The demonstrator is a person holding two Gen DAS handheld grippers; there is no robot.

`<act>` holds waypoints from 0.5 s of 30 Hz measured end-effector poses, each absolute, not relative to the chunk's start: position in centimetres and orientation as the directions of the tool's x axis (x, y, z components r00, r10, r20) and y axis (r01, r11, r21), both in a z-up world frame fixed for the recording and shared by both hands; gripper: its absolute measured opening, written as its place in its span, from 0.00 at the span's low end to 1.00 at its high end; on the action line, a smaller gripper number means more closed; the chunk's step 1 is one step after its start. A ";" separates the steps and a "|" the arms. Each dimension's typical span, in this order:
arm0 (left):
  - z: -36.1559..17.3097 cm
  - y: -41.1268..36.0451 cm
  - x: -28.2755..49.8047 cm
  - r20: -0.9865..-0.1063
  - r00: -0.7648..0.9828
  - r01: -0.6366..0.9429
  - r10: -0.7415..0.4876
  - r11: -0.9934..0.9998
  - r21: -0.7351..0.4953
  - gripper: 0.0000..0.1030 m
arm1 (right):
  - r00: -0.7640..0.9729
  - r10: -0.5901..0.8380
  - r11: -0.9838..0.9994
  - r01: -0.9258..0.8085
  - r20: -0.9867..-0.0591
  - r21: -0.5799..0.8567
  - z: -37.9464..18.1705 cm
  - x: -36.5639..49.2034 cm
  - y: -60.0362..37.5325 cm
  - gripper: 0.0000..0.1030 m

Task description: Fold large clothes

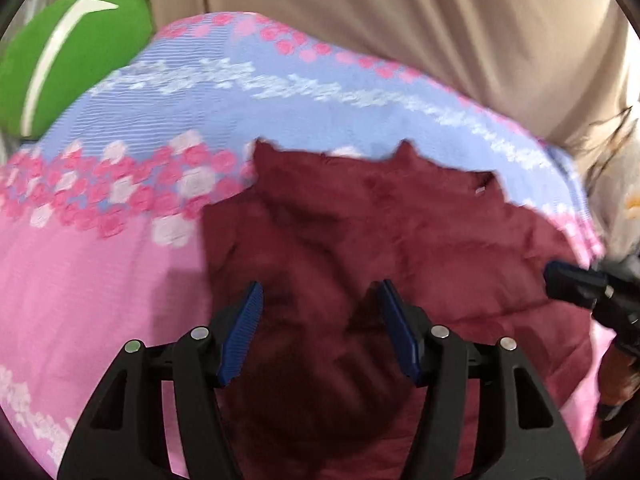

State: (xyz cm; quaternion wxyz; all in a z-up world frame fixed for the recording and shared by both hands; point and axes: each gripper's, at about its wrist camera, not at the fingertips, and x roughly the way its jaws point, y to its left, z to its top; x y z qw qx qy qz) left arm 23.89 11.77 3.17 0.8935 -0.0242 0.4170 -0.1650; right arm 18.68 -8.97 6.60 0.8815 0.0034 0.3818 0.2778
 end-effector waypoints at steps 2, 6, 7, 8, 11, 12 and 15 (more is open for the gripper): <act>2.3 12.6 23.9 -0.750 0.604 0.247 -0.270 0.958 -0.146 0.56 | 0.479 0.521 0.809 -0.541 -0.707 0.230 6.0 21.9 -5.0 0.11; -0.2 14.2 24.8 -0.773 0.560 0.223 -0.298 0.953 -0.206 0.59 | 0.468 0.402 0.835 -0.540 -0.787 0.105 2.4 27.6 -0.9 0.00; -0.7 14.5 25.0 -0.770 0.562 0.220 -0.304 0.952 -0.215 0.59 | 0.483 0.340 0.861 -0.504 -0.807 0.062 1.2 29.3 -1.0 0.00; -0.9 14.5 25.0 -0.766 0.568 0.217 -0.301 0.953 -0.213 0.60 | 0.481 0.317 0.887 -0.455 -0.818 0.076 0.1 31.4 -2.0 0.00; -1.2 14.5 25.1 -0.759 0.589 0.211 -0.278 0.959 -0.187 0.61 | 0.544 0.286 0.939 -0.322 -0.789 0.119 1.0 33.1 -4.7 0.00; -1.3 14.3 25.0 -0.758 0.592 0.217 -0.274 0.960 -0.177 0.61 | 0.566 0.280 0.944 -0.308 -0.776 0.116 1.7 32.7 -5.0 0.01; -1.4 14.0 24.9 -0.755 0.604 0.221 -0.257 0.963 -0.151 0.61 | 0.538 0.398 0.896 -0.400 -0.743 0.191 3.1 30.8 -4.7 0.04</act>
